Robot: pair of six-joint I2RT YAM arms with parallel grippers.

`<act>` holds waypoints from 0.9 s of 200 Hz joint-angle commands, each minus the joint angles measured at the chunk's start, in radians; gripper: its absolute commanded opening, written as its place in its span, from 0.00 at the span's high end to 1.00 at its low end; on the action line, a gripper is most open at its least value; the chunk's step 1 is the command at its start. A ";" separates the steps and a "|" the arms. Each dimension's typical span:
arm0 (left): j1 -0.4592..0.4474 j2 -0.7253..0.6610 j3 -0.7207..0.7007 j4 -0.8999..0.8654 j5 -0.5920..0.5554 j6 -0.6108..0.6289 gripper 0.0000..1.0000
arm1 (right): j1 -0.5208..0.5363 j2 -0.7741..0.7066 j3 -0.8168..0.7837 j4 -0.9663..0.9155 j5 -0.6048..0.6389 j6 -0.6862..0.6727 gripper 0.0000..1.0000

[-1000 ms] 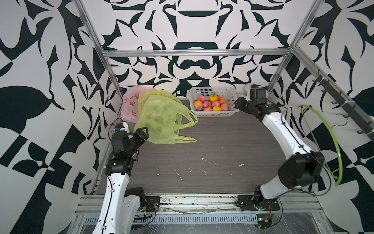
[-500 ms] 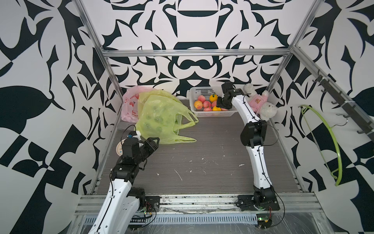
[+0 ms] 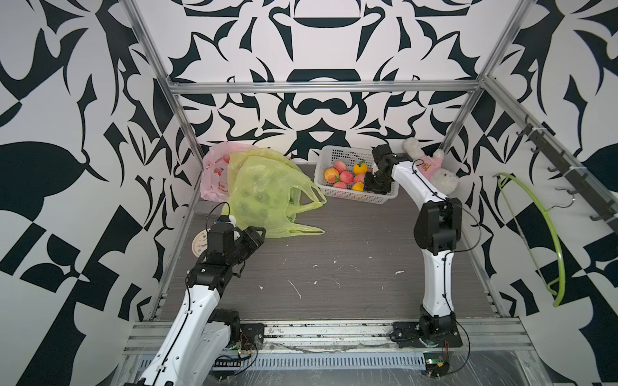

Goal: Place the peach into a plastic bag & tie a knot
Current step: Move the basket to the center of the board.

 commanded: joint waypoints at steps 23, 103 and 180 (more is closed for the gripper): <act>-0.084 0.070 0.055 0.058 -0.051 0.026 0.41 | 0.065 -0.179 -0.267 0.067 -0.054 0.057 0.54; -0.358 0.492 0.231 0.199 -0.184 0.065 0.55 | 0.218 -0.580 -0.811 0.289 -0.110 0.245 0.54; -0.470 0.980 0.537 0.260 -0.197 0.060 0.66 | 0.348 -0.880 -1.189 0.404 -0.081 0.412 0.57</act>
